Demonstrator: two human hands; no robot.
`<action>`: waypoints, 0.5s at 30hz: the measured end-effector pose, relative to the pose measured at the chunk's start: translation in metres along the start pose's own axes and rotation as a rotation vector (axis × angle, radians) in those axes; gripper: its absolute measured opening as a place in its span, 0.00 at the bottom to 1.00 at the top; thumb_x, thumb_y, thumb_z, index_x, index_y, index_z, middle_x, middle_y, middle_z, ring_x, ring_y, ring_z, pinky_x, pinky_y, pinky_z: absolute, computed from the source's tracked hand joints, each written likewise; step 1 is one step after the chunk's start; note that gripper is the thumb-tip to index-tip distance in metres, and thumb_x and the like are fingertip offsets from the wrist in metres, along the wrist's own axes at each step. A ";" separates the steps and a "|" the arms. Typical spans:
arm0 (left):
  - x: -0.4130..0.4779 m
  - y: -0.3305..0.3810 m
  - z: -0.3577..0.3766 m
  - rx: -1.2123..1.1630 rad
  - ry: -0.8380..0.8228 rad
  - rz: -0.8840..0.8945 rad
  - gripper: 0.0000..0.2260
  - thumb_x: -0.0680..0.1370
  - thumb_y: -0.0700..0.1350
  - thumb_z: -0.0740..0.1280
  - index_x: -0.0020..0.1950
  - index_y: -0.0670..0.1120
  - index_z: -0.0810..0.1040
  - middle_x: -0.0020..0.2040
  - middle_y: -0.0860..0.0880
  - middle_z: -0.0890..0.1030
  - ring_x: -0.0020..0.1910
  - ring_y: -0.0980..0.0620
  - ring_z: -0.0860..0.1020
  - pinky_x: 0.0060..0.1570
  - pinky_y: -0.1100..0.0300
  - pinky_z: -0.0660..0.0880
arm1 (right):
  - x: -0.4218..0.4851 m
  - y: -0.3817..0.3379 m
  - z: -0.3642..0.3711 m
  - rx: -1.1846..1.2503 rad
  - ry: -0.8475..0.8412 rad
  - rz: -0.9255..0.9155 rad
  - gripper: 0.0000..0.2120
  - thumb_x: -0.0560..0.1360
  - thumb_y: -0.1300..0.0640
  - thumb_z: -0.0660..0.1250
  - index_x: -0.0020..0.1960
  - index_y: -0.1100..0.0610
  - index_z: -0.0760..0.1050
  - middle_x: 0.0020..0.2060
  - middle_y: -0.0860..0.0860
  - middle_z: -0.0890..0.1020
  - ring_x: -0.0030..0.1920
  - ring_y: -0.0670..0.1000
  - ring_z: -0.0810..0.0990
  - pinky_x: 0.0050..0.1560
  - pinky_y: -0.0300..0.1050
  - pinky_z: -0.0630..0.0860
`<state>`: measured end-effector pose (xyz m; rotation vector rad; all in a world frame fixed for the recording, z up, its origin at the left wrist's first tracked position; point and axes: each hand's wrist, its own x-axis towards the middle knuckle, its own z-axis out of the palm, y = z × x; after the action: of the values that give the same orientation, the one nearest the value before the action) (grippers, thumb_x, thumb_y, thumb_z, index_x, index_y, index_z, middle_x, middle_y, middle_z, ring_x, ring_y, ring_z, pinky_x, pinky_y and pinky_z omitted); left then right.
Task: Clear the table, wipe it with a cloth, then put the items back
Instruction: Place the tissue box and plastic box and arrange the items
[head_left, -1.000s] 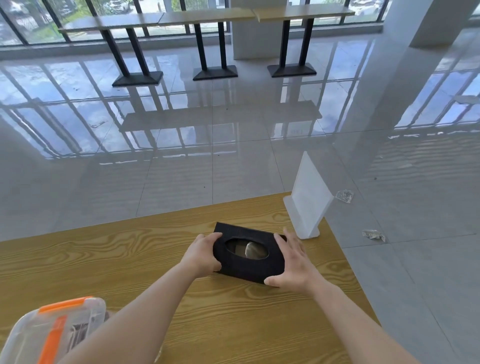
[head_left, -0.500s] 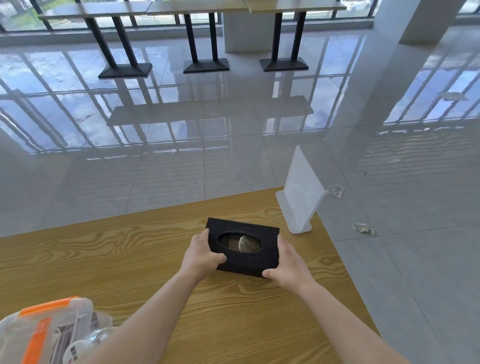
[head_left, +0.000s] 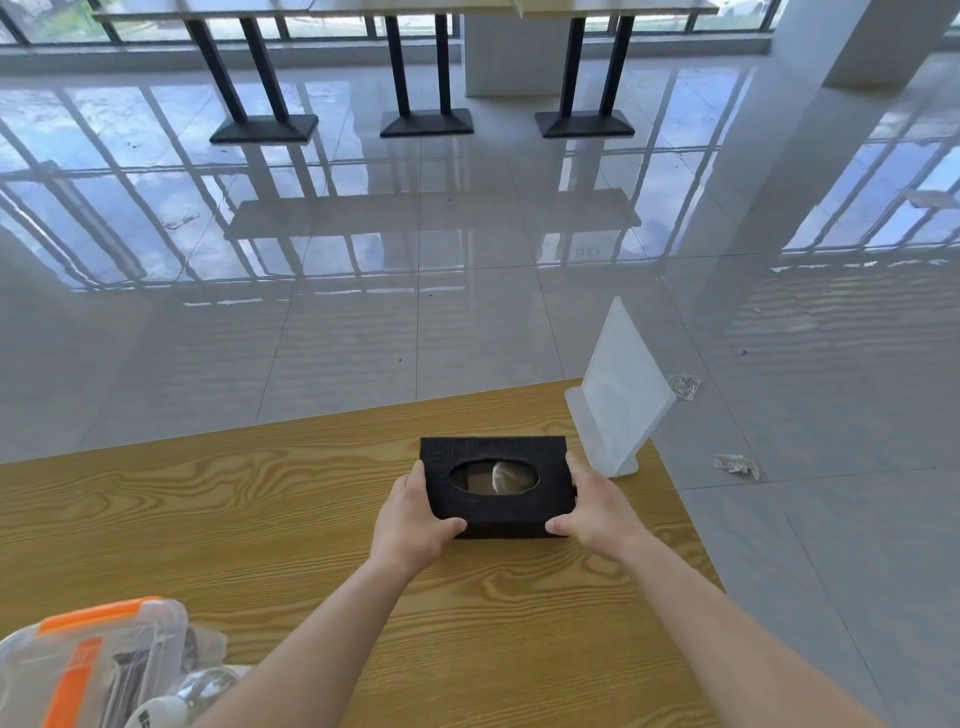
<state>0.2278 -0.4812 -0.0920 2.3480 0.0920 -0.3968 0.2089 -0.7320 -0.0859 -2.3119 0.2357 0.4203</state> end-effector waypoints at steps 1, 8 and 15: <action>0.001 -0.001 0.001 -0.009 0.005 0.003 0.31 0.69 0.48 0.78 0.69 0.53 0.69 0.56 0.52 0.76 0.53 0.52 0.75 0.50 0.60 0.70 | 0.002 -0.002 -0.003 0.005 -0.008 -0.007 0.32 0.65 0.61 0.79 0.62 0.45 0.68 0.54 0.42 0.79 0.55 0.46 0.79 0.57 0.47 0.79; 0.004 -0.009 0.004 -0.068 0.032 0.024 0.30 0.67 0.47 0.79 0.65 0.59 0.71 0.54 0.59 0.80 0.54 0.56 0.78 0.52 0.55 0.78 | -0.004 -0.001 0.001 -0.002 0.039 -0.013 0.28 0.68 0.56 0.78 0.63 0.46 0.70 0.52 0.42 0.80 0.53 0.45 0.79 0.49 0.39 0.77; 0.008 -0.010 0.007 -0.098 0.079 0.008 0.29 0.69 0.48 0.79 0.66 0.58 0.70 0.54 0.58 0.80 0.52 0.55 0.79 0.51 0.56 0.78 | 0.016 -0.012 -0.007 -0.037 0.002 -0.013 0.33 0.71 0.59 0.77 0.71 0.49 0.67 0.57 0.45 0.81 0.56 0.48 0.78 0.52 0.39 0.74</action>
<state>0.2322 -0.4795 -0.1063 2.2663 0.1366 -0.2893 0.2288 -0.7292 -0.0788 -2.3491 0.2148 0.4192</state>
